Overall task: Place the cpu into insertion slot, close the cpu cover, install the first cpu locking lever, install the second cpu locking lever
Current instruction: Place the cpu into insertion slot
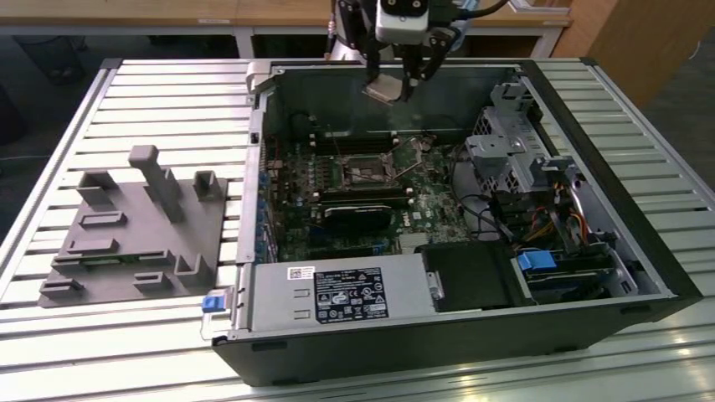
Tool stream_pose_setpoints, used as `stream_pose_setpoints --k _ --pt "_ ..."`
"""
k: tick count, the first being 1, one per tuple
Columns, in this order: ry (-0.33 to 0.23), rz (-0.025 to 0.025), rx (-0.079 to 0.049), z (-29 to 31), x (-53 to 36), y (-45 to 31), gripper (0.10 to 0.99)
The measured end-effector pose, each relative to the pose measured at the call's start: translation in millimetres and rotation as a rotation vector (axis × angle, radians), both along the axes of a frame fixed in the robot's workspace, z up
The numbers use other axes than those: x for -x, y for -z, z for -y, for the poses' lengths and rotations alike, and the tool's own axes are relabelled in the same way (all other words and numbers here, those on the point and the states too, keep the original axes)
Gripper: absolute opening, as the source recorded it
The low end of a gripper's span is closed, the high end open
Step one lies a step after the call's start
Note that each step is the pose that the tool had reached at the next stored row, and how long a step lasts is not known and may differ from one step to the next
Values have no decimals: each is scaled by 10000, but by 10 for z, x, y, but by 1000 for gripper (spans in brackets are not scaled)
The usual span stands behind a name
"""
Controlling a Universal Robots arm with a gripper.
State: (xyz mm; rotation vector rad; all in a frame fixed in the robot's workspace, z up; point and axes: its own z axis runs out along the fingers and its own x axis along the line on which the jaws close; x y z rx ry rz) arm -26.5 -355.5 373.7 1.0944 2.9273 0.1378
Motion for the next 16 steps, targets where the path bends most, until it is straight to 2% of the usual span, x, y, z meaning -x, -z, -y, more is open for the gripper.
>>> stream_pose_setpoints --k 5,16 --pt "640 0 0 -1 0 18 541" --pt "1435 0 0 -4 0 57 541"
